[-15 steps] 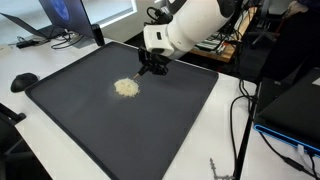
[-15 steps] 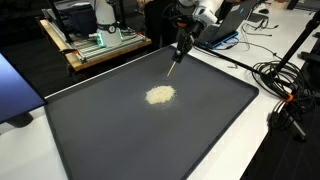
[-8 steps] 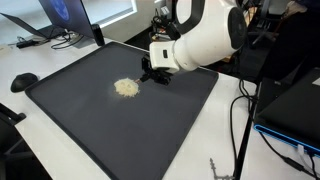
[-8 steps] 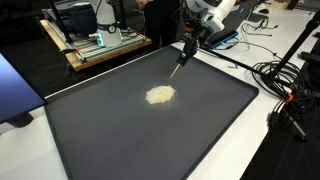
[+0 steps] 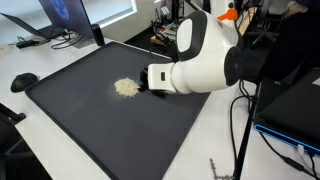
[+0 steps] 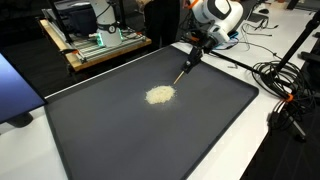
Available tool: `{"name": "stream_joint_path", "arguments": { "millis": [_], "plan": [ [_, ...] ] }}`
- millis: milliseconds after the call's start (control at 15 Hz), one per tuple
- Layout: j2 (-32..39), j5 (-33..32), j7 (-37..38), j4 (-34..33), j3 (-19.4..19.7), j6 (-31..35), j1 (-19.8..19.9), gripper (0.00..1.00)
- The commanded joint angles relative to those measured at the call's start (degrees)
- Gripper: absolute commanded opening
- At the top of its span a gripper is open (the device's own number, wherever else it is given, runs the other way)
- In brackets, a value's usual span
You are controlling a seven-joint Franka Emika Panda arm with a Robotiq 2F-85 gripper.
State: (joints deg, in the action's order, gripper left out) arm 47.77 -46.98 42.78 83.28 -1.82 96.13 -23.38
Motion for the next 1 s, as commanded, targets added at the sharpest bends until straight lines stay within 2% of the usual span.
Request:
{"name": "stream_joint_path", "arguments": {
  "millis": [0,400,933],
  "plan": [
    [5.7,-1.2,0.4,-7.9,1.6,-3.1,-1.7,0.03],
    [10.1,-0.1,-2.3,-14.4,2.4,-5.3,-1.8,0.03],
    [8.4,4.6,-16.5,-16.4,1.1,-2.3,3.6,0.03]
  ]
}}
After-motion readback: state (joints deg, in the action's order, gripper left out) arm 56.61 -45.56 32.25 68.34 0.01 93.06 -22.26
